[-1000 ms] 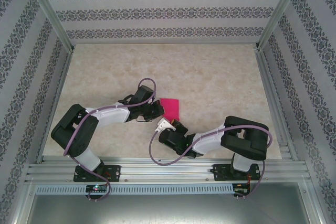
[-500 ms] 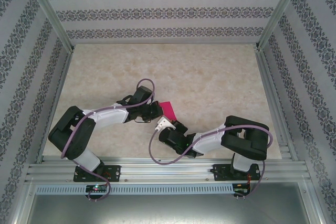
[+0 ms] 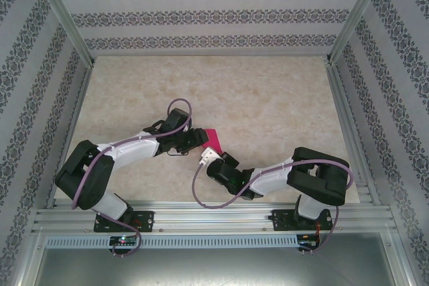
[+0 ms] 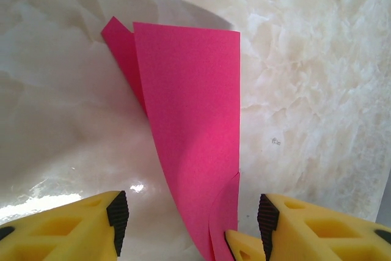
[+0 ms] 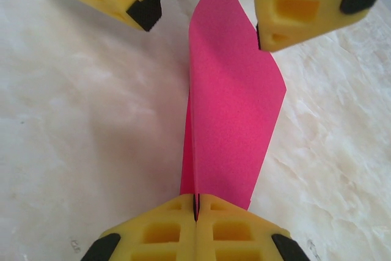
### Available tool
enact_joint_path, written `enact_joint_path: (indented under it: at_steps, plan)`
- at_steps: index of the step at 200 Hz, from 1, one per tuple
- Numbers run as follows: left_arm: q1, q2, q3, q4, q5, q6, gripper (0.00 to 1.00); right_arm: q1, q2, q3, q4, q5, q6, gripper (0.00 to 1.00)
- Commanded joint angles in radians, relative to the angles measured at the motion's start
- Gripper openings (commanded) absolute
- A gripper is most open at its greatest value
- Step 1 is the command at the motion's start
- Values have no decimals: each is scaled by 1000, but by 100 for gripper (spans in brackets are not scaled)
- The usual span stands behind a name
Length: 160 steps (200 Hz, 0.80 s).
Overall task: Fold a paper plane with a square sheet of paper (pick it up from the middle)
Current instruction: Fold the wing for the fifth time at the center of the table.
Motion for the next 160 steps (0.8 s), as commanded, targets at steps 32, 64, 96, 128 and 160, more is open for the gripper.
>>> enact_joint_path:
  at_steps: [32, 64, 96, 128, 160]
  plan:
    - [12, 70, 50, -46, 4, 4, 53, -4, -1, -39, 88, -58, -25, 0]
    - [12, 93, 58, -46, 4, 0, 38, -4, -3, -53, 110, -84, -34, 2]
    - [12, 94, 71, -75, -9, 10, 10, -3, -6, -60, 112, -83, -39, 7]
    - [12, 83, 72, -97, -18, 14, 4, -3, 1, -64, 108, -67, -51, 12]
    - [12, 83, 78, -99, -3, 18, 1, -4, 18, -52, 106, -46, -65, 18]
